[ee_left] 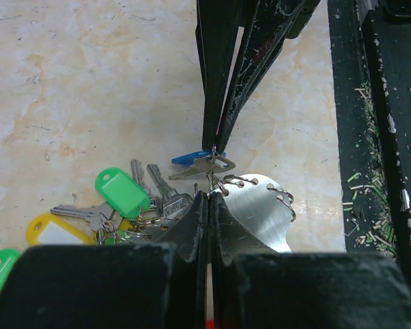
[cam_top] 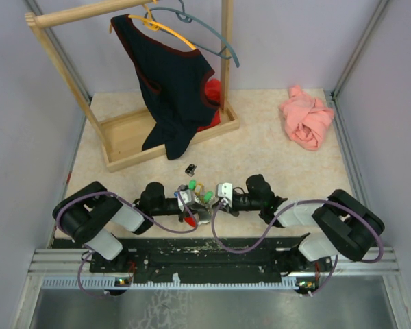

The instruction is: Put the keys on the keyring

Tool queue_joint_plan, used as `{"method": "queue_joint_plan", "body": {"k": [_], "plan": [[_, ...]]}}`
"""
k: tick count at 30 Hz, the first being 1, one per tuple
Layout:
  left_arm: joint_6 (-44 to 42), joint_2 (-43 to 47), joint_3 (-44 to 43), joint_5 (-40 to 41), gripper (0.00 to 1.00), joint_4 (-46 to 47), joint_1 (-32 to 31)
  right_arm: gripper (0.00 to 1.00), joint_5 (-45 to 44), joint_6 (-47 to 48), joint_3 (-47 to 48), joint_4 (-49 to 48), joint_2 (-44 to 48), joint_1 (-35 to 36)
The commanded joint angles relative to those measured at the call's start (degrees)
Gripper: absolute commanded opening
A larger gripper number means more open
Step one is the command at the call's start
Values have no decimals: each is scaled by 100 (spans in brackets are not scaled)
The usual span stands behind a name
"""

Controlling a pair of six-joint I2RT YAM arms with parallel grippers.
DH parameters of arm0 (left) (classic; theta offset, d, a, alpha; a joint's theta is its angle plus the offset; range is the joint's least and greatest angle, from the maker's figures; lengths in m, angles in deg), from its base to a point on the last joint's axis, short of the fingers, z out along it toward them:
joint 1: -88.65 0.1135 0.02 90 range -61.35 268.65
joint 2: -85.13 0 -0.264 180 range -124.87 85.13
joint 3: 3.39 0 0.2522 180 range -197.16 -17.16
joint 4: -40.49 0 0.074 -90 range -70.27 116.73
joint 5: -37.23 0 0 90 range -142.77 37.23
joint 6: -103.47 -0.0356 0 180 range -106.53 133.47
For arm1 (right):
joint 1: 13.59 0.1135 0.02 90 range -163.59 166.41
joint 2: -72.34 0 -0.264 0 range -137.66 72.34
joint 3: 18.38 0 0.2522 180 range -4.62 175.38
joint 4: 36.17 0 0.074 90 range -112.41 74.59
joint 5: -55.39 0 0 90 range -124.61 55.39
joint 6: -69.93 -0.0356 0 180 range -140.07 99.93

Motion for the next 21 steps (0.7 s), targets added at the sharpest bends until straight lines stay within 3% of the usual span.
{"method": "queue_joint_plan", "body": {"k": [1, 21], "plan": [[19, 21, -81, -9, 1, 115, -28, 0, 194, 69, 160, -153, 57, 44], [20, -5, -99, -39, 1, 112, -28, 0, 286, -23, 207, -445, -147, 60]]}}
